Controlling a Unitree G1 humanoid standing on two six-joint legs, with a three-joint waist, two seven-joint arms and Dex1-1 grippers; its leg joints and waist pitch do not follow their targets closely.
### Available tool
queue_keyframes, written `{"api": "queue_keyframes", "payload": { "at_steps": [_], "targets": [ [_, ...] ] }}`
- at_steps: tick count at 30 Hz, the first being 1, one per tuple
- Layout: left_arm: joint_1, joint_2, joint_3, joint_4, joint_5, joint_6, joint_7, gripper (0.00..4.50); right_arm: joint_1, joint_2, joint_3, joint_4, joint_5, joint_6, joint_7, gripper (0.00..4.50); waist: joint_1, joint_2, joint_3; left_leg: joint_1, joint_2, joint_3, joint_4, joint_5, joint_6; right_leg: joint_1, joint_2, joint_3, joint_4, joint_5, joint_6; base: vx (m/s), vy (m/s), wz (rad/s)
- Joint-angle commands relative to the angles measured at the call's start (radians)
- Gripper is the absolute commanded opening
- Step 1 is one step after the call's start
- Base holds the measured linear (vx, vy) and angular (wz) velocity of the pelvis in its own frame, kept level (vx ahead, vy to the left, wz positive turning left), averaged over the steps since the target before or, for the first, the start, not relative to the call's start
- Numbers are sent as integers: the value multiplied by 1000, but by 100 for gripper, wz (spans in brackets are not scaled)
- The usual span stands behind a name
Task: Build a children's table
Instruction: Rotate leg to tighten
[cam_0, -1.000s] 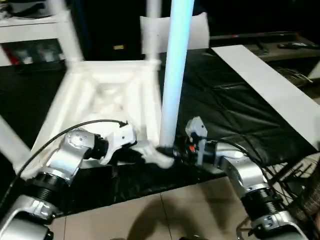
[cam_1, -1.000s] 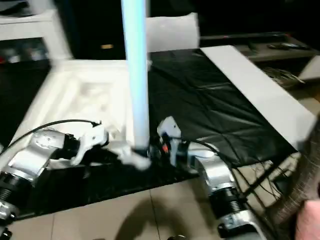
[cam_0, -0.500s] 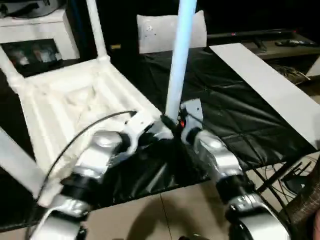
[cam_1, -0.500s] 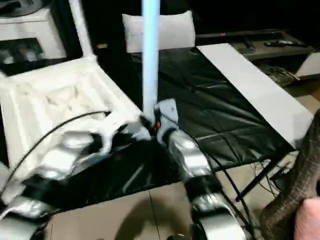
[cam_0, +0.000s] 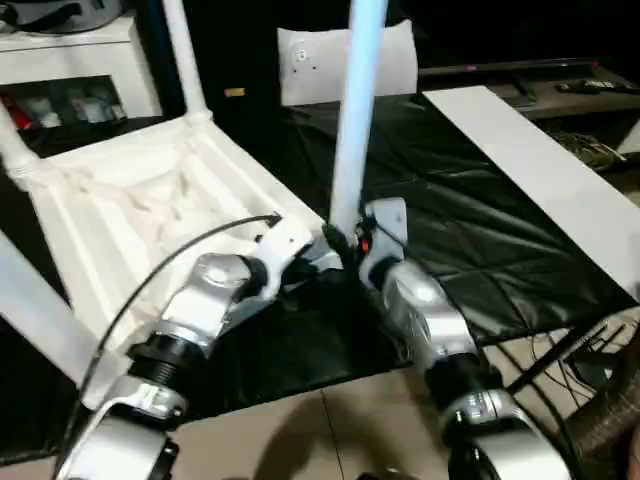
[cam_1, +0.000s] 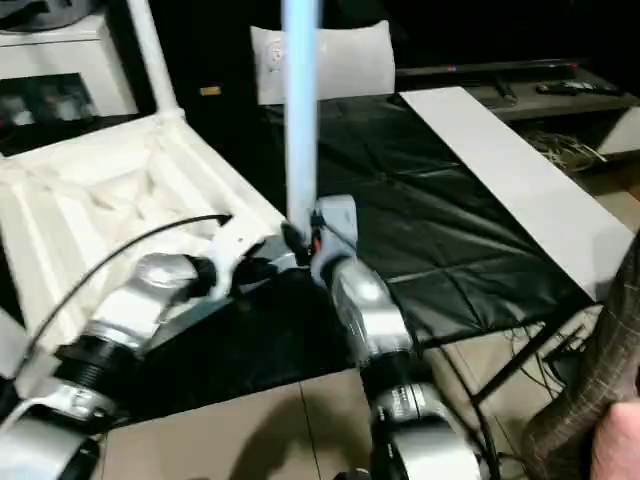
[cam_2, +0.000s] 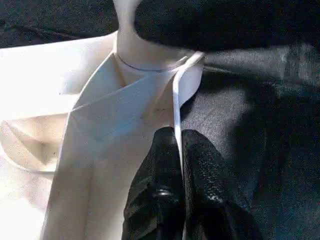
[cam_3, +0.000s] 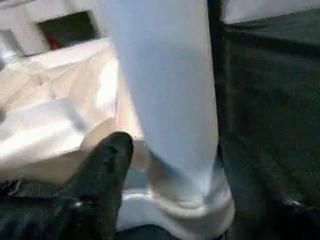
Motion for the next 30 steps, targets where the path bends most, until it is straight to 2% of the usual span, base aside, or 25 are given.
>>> {"api": "queue_keyframes", "payload": {
  "at_steps": [1,3,4,5,6,9,11,13,14,17,18,20,21,22,23,24,25,26,27,29,30],
  "targets": [
    [-14,52,-8,53,10,-162,-36,0,105,-64,50,-174,58,4,158,325,14,-2,-57,-35,3,21,-65,-89,86,81,-61,69,-96,-318,-63,0,0,0],
    [-14,76,-16,80,10,-243,-70,0,164,-110,49,-263,88,15,213,335,17,-6,-58,-35,4,21,-66,-84,94,80,-59,70,-98,-324,-34,0,0,0],
    [-14,76,-16,80,10,-243,-70,0,164,-110,49,-263,88,15,213,347,18,-6,-57,-35,3,20,-67,-85,94,79,-60,68,-100,-336,-30,0,0,0],
    [-15,88,-17,94,14,-264,-73,0,194,-131,45,-307,102,25,235,356,17,-2,-57,-34,4,21,-67,-91,90,78,-60,68,-100,-348,-30,0,0,0],
    [-15,99,-14,108,13,-286,-80,0,227,-152,40,-353,115,35,254,367,22,-4,-54,-31,4,22,-68,-103,84,75,-59,66,-108,-385,-18,0,0,0],
    [-18,112,18,134,-2,-323,-68,0,301,-195,26,-445,122,31,275,380,28,-6,-55,-32,5,23,-68,-95,78,74,-60,67,-107,-383,-8,0,0,0],
    [-14,127,40,140,-23,-348,-84,0,353,-206,14,-527,181,95,311,404,30,-7,-55,-33,3,23,-68,-97,80,76,-59,66,-110,-382,-6,0,0,0],
    [-16,136,46,154,-35,-376,-90,0,377,-219,25,-562,182,100,309,418,31,-7,-56,-37,2,21,-69,-86,81,78,-59,64,-109,-376,0,0,0,0],
    [-14,141,56,162,-55,-396,-107,44,394,-226,34,-586,179,107,299,421,31,-6,-56,-35,2,22,-68,-84,77,76,-59,64,-110,-375,2,0,0,0],
    [-9,144,81,165,-91,-419,-129,60,415,-226,37,-622,180,126,274,445,34,-3,-59,-35,4,23,-68,-62,71,76,-61,66,-106,-346,-11,0,0,0],
    [12,139,128,143,-138,-433,-119,83,431,-209,21,-661,180,138,224,450,36,-3,-60,-35,9,21,-69,-52,66,75,-61,68,-100,-316,-27,0,0,0],
    [38,132,170,104,-179,-426,-101,92,444,-198,11,-692,166,161,174,450,34,-3,-61,-33,15,20,-71,-46,55,75,-60,69,-91,-264,-50,0,0,0],
    [57,126,188,71,-202,-411,-95,104,451,-204,14,-709,167,216,160,450,34,0,-61,-31,15,20,-70,-43,54,75,-60,70,-90,-250,-57,0,0,0],
    [75,121,202,40,-219,-388,-88,104,455,-210,19,-721,163,255,150,450,33,1,-61,-30,19,20,-71,-29,56,76,-58,73,-81,-194,-85,0,0,0],
    [102,115,218,-5,-231,-349,-64,115,462,-214,28,-734,162,280,150,450,33,7,-61,-30,20,21,-71,-29,55,77,-59,73,-79,-182,-96,0,0,0],
    [128,106,232,-48,-246,-312,-45,115,468,-219,38,-748,165,298,152,450,31,4,-61,-29,25,22,-71,-41,51,78,-61,74,-78,-174,-110,0,0,0],
    [156,96,244,-91,-261,-285,-24,115,474,-223,50,-760,161,305,153,450,33,5,-59,-31,22,23,-71,-43,56,78,-60,73,-82,-179,-111,0,0,0],
    [216,70,259,-186,-286,-238,18,115,480,-224,68,-774,144,304,146,450,31,5,-59,-34,21,23,-70,-44,55,81,-60,73,-80,-175,-113,0,0,0],
    [245,57,264,-233,-295,-216,39,115,482,-222,76,-777,133,297,141,450,31,12,-59,-35,25,24,-70,-55,48,81,-65,74,-79,-177,-122,0,0,0],
    [327,13,273,-359,-339,-173,87,115,483,-218,89,-784,122,295,129,450,31,9,-58,-36,23,27,-70,-67,50,82,-62,73,-86,-207,-117,0,0,0],
    [327,13,273,-359,-339,-173,87,115,483,-218,89,-784,122,295,129,450,30,6,-53,-36,16,30,-70,-82,59,78,-55,71,-98,-254,-97,0,0,0]
  ]
}}
